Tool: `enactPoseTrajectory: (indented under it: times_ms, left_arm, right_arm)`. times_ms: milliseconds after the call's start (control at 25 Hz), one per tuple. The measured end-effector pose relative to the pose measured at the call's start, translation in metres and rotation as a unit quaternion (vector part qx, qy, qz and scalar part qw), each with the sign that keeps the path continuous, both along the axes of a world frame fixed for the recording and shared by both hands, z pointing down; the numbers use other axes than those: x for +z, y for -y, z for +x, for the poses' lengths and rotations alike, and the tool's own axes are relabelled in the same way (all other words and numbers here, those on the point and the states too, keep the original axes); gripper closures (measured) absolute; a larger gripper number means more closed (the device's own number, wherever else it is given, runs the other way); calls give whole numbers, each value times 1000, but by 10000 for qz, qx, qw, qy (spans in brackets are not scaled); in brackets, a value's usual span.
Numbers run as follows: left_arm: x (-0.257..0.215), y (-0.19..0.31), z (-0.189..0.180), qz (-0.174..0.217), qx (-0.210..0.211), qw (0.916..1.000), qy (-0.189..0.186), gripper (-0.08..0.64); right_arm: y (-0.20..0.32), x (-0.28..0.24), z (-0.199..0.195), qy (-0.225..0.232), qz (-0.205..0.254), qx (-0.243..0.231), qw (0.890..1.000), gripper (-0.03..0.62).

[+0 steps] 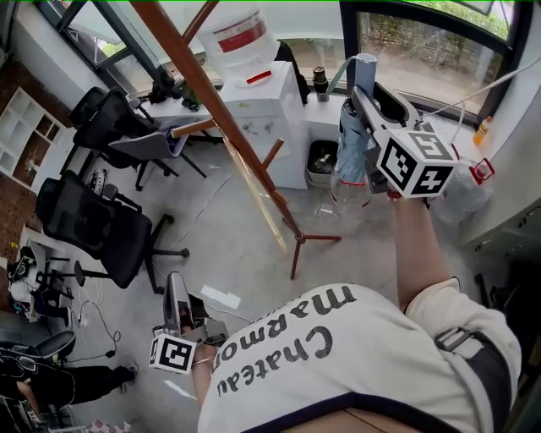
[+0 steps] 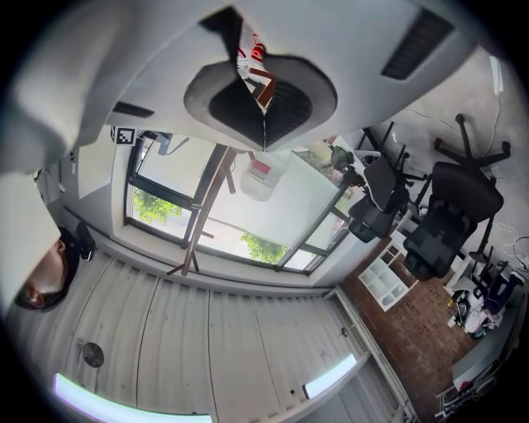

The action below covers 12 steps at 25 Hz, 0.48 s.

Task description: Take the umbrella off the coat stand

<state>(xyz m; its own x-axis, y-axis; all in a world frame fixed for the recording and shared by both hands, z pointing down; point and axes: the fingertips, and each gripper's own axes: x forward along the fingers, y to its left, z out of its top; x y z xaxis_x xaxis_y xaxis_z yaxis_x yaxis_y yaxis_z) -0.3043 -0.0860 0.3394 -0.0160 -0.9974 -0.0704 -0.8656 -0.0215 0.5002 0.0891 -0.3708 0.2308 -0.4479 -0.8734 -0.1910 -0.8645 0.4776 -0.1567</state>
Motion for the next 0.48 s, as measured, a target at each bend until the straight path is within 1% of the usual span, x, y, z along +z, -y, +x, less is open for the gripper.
enactPoseTrajectory:
  times_ms: [200,360,480]
  left_arm:
    - [5,20,19,-193,624,9978,85,537]
    - [16,37,30,-428,1046,9935,120,537]
    - [24,44,38,-530,1340,9895,100,537]
  right_arm:
    - [-30,39,17,-157,-431,186,9988,440]
    - [-56,56,21,-258,-548,255,9978,440]
    - [-79,62,20,-318,-604,262,9973,440]
